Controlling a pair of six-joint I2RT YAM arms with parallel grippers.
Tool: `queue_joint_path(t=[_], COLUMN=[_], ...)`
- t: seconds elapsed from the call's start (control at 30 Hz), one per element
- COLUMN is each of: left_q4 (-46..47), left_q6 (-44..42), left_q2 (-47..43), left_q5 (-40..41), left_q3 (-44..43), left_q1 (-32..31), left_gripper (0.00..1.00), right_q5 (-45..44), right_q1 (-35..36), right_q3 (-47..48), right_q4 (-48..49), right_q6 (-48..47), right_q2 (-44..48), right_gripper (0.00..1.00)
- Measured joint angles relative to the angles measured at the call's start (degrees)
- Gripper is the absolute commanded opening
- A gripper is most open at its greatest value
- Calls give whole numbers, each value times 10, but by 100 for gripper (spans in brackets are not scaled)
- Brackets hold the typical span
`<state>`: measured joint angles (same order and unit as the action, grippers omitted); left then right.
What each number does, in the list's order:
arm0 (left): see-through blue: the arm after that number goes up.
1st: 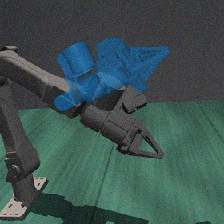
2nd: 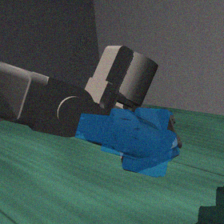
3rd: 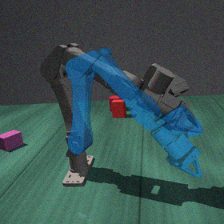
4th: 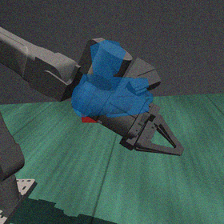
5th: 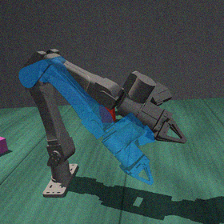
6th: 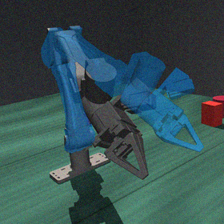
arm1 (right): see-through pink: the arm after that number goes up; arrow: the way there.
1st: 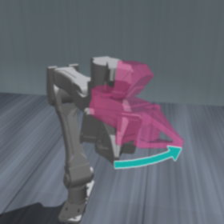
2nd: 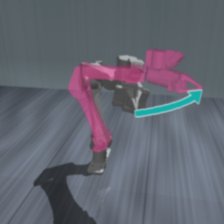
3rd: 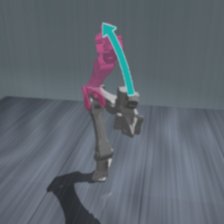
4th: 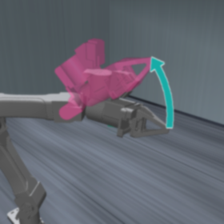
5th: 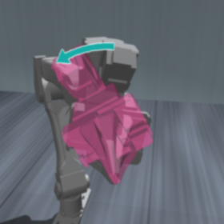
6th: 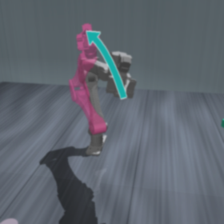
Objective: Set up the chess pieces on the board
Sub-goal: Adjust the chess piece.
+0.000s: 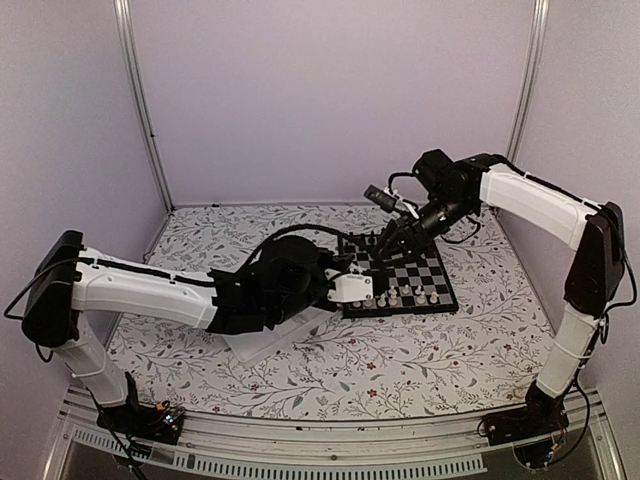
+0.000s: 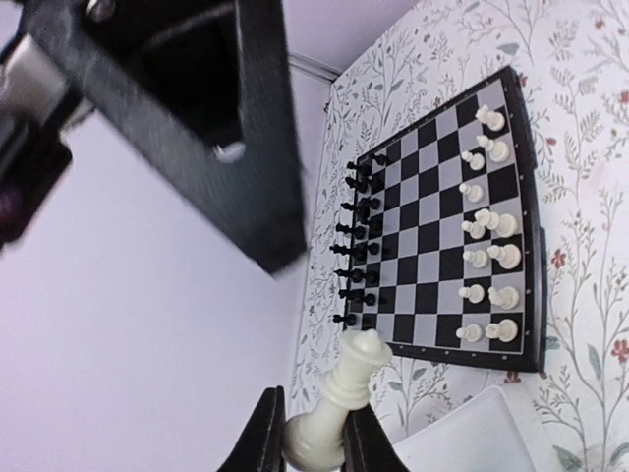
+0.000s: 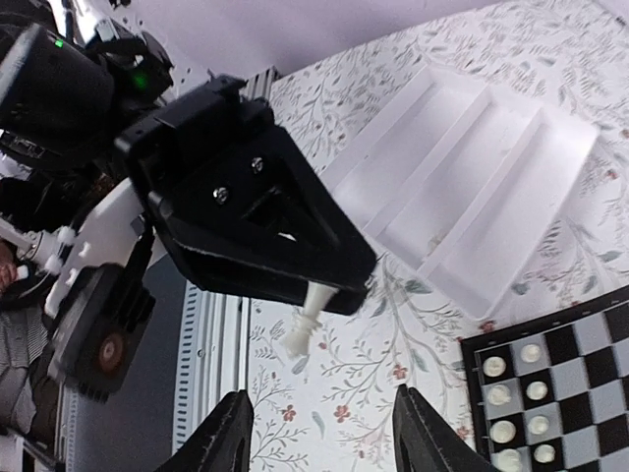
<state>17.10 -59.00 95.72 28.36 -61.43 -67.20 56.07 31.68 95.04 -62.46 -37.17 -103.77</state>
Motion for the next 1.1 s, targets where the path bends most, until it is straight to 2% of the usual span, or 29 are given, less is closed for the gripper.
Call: queue_joint_path(t=[0.13,0.23,0.33,0.53,0.63,0.87,1.1], left_q4=[-36,-56,-61,-62,-56,-41,-40], left_q6=[133,234,327,460,508,560,576], left_q2=[-28,-39,-41,-41,-41,-41,-41], left_q5=[-68,-137,-215,-332,-373,-417,-433], left_q3=[-4,-18,-31,-36,-36,-36,-36], left_q1=[33,61,84,111,119,128,130], left_gripper=[5,5,5,6,6,7,7], right_q5=[19,20,12,-23,-32,-50,-57], right_q1=[-72,-100,-86,-8,21,44,51], right_q3=[40,35,2,-30,-30,-24,-20], right_q4=[-1,17,61,123,139,156,177], right_q6=[-13,-15,-13,-14,-15,-13,6], right_q2=[30,51,70,88,89,89,88], right_gripper=[53,53,53,53,53,47,22])
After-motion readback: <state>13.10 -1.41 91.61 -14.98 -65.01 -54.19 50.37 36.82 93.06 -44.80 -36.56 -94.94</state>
